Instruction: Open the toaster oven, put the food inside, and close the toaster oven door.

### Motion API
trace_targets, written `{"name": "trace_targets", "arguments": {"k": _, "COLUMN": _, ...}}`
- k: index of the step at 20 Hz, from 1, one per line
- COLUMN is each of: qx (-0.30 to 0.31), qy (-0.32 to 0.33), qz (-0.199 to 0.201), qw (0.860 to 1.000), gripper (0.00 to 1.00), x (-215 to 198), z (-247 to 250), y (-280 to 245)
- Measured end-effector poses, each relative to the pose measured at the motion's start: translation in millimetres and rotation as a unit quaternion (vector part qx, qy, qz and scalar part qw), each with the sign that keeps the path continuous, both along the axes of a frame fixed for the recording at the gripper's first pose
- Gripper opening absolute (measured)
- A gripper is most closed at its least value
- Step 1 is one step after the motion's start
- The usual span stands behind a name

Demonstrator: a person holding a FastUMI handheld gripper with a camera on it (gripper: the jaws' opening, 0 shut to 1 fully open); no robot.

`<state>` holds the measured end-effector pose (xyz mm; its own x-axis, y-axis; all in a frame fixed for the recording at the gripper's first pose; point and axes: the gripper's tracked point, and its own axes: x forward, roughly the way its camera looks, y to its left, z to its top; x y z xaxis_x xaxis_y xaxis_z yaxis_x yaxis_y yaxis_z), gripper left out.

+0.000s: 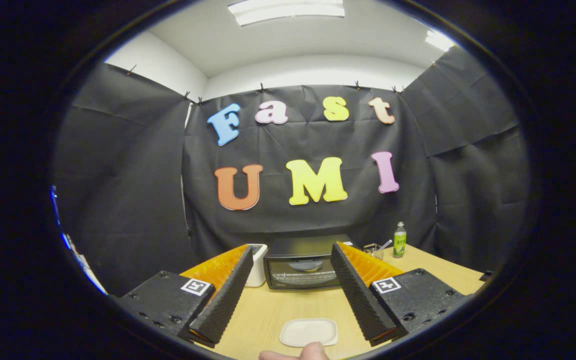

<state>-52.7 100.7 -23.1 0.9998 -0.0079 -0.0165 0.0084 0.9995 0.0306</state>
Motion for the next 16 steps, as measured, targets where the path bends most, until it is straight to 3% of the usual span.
{"name": "trace_targets", "arguments": {"k": 16, "qx": -0.019, "qy": 0.035, "qz": 0.002, "qw": 0.999, "gripper": 1.00, "x": 20.0, "z": -9.8, "y": 32.2}}
